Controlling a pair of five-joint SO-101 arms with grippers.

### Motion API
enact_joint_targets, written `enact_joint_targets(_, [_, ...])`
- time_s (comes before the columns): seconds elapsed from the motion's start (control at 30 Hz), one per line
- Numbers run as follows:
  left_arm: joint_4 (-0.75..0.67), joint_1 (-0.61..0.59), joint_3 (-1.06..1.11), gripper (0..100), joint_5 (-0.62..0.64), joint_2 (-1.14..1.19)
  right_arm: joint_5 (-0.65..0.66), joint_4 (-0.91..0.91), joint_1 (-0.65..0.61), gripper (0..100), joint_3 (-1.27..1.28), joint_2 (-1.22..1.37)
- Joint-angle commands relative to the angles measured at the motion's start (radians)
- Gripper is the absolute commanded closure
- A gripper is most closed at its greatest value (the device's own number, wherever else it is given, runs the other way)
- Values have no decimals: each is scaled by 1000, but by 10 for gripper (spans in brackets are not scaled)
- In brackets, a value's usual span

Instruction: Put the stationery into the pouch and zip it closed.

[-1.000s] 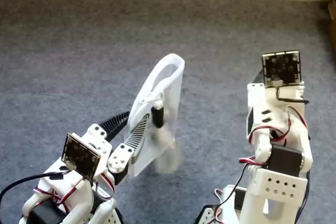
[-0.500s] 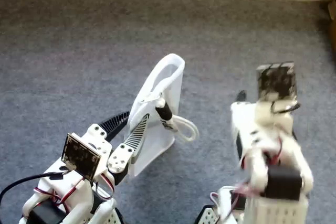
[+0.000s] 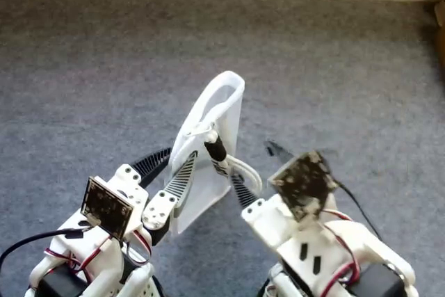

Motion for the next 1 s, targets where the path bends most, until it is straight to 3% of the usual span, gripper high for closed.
enact_joint_targets(0.0, [-6, -22, -47, 995, 3, -1, -8, -45, -82, 767, -51, 76])
enact_joint_targets(0.2, [-6, -22, -47, 995, 3, -1, -8, -179, -70, 767, -47, 168])
enact_joint_targets(0.97, [-6, -22, -48, 995, 3, -1, 34, -308, -39, 832, 16, 183])
